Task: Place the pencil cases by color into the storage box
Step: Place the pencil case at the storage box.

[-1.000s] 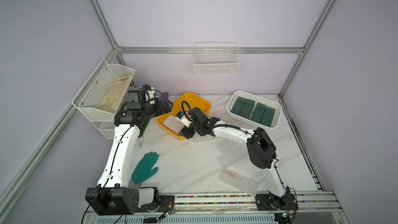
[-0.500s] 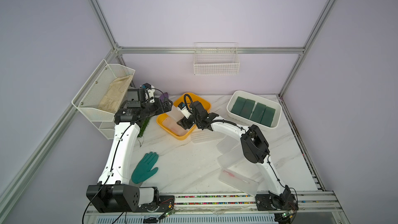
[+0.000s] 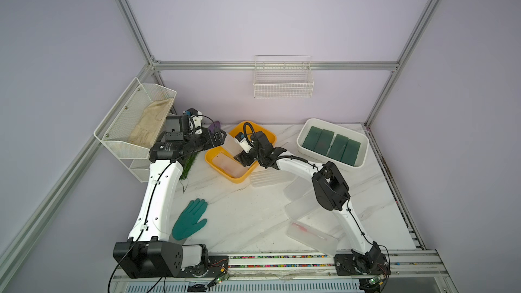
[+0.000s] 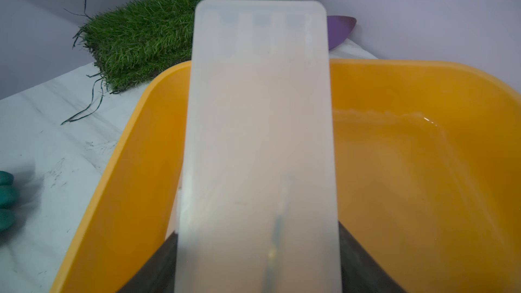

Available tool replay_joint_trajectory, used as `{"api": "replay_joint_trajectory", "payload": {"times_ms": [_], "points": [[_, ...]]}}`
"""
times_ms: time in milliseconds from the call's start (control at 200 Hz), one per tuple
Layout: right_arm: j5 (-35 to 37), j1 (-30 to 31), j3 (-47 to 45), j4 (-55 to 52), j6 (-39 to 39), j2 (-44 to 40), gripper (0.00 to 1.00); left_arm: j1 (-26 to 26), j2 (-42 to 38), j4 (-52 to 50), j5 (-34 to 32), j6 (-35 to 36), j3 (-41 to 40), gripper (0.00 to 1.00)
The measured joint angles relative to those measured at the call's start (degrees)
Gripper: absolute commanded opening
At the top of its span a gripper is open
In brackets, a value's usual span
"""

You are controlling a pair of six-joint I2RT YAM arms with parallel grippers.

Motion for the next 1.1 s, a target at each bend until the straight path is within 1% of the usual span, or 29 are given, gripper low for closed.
{"api": "replay_joint_trajectory", "payload": {"times_ms": [330,510,740,1095], "points": [[1.07,-0.83,0.0,1.29,-1.01,0.63,0.66,0.02,0.0,3.69,0.04,-0.04,-0.68,1.0],[1.25,-0.83,0.0,1.29,-1.38,0.72,0.66,0.02,-0.22,5.64,0.13,-0.44,-3.1,1.0],[2.08,-0.83,-1.57,1.38,-1.77,0.68,0.66,0.07,-2.67,7.28,-0.04,-0.42,-8.63,1.0],[2.93,-0.83,-1.53,0.48,-2.38,0.7,0.66,0.04,-5.7,9.62,-0.04,0.28,-10.32,1.0]]}}
